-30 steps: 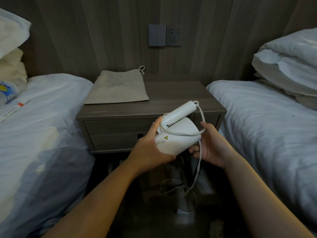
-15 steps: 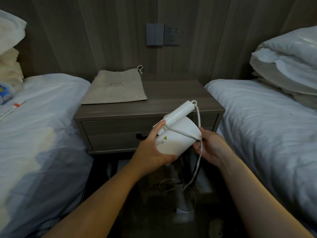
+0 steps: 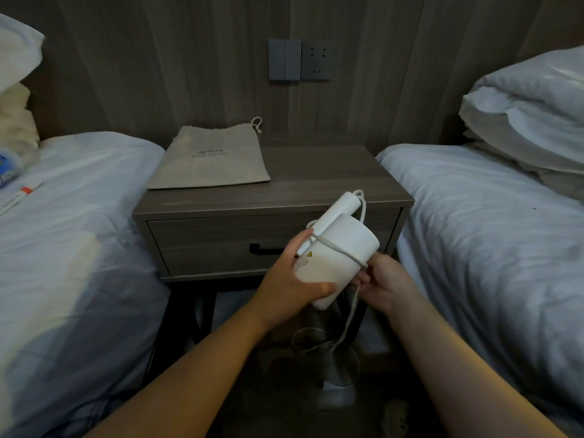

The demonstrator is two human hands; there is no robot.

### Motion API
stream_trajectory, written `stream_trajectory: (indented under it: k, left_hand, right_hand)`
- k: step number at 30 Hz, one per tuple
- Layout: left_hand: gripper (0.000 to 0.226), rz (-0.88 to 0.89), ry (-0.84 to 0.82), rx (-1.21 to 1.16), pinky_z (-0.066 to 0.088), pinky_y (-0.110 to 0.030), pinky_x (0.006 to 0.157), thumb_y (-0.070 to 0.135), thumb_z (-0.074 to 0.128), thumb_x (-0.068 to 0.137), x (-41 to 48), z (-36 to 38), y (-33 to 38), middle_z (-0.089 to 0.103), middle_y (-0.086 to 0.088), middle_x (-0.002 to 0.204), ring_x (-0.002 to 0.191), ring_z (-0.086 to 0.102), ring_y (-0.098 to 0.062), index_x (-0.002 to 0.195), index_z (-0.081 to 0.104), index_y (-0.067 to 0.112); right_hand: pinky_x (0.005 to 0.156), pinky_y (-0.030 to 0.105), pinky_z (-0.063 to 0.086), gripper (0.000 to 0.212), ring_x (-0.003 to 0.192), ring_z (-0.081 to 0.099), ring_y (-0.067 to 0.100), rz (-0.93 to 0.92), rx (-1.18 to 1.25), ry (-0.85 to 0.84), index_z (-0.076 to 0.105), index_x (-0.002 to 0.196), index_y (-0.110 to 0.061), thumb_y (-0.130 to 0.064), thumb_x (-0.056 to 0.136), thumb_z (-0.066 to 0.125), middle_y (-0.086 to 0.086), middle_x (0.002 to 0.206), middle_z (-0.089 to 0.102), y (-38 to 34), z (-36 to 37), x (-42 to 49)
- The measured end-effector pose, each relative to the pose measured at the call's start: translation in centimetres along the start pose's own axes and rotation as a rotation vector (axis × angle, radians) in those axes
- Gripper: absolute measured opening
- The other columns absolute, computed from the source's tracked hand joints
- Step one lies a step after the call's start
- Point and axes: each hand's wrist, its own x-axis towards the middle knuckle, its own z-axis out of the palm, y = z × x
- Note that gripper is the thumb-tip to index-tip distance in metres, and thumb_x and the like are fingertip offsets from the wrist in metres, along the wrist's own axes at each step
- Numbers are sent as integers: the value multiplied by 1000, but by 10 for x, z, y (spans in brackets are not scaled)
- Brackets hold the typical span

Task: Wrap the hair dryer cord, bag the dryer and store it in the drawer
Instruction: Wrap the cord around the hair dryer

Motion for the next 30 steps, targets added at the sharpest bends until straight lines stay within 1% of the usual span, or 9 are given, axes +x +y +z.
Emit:
stream_trajectory:
  k: [4, 8, 15, 17, 19, 21, 25, 27, 30]
  left_hand:
    - [91, 6, -22, -31, 50, -24, 90, 17, 76, 70, 1, -6, 3, 52, 24, 119, 106, 56, 4, 139, 25, 47]
    - [95, -1, -24, 19, 48, -25, 90, 20, 76, 70, -1, -6, 3, 52, 20, 120, 108, 54, -3, 142, 21, 47]
    - [109, 30, 126, 106, 43, -2, 72, 14, 79, 69, 1, -10, 8, 36, 42, 105, 89, 50, 15, 145, 6, 46]
    - [110, 49, 182, 134, 38, 4, 69, 15, 80, 68, 3, -11, 7, 41, 33, 112, 92, 49, 10, 145, 8, 46]
    - [108, 63, 209, 162, 35, 6, 70, 16, 80, 67, 4, -11, 6, 45, 22, 119, 102, 47, 4, 144, 11, 46]
    - [104, 72, 221, 200, 37, 0, 79, 20, 80, 68, 4, -12, 7, 49, 14, 127, 108, 47, 0, 143, 13, 48]
    - [103, 146, 262, 344, 44, -28, 96, 31, 80, 67, 1, -17, 13, 51, 0, 136, 117, 53, -18, 143, 12, 48]
    - [103, 188, 290, 428, 46, -37, 95, 39, 78, 66, 0, -20, 16, 55, -4, 131, 113, 56, -22, 143, 10, 47]
    - [99, 257, 364, 648, 46, -35, 83, 52, 66, 63, 2, -27, 14, 57, -5, 115, 99, 58, -24, 144, 9, 47]
  right_hand:
    - [34, 17, 25, 33, 30, 30, 9, -12, -292, 10, 45, 59, -12, -2, 90, 36, -2, 36, 38, -5, 4, -2]
    - [38, 19, 22, 34, 33, 29, 12, -40, -614, 46, 38, 57, -9, 3, 88, 30, 2, 38, 33, -11, 1, -4]
    - [38, 20, 27, 45, 31, 31, 13, -101, -1016, -21, 51, 58, -7, -19, 98, 34, 7, 43, 46, -33, 5, -17]
    - [39, 20, 34, 41, 32, 41, 9, -130, -1266, -71, 53, 59, -13, -19, 97, 40, 4, 48, 51, -32, 11, -21]
    - [58, 22, 42, 31, 56, 59, 11, -230, -1498, -121, 59, 66, -13, -16, 93, 46, 6, 66, 62, -21, 17, -22]
    - [72, 27, 42, 20, 83, 62, 23, -308, -1575, -126, 65, 79, -11, -16, 90, 48, 9, 86, 67, -13, 20, -20]
    - [57, 28, 38, 31, 55, 51, 15, -284, -1652, -103, 60, 61, -7, -20, 88, 54, 0, 55, 52, -29, 22, -27]
    - [57, 31, 43, 32, 55, 55, 17, -318, -1677, -77, 68, 70, -2, -26, 88, 57, 7, 57, 59, -36, 24, -32]
    - [62, 33, 50, 34, 67, 63, 25, -352, -1667, -51, 69, 74, -2, -31, 87, 59, 16, 72, 68, -40, 28, -40]
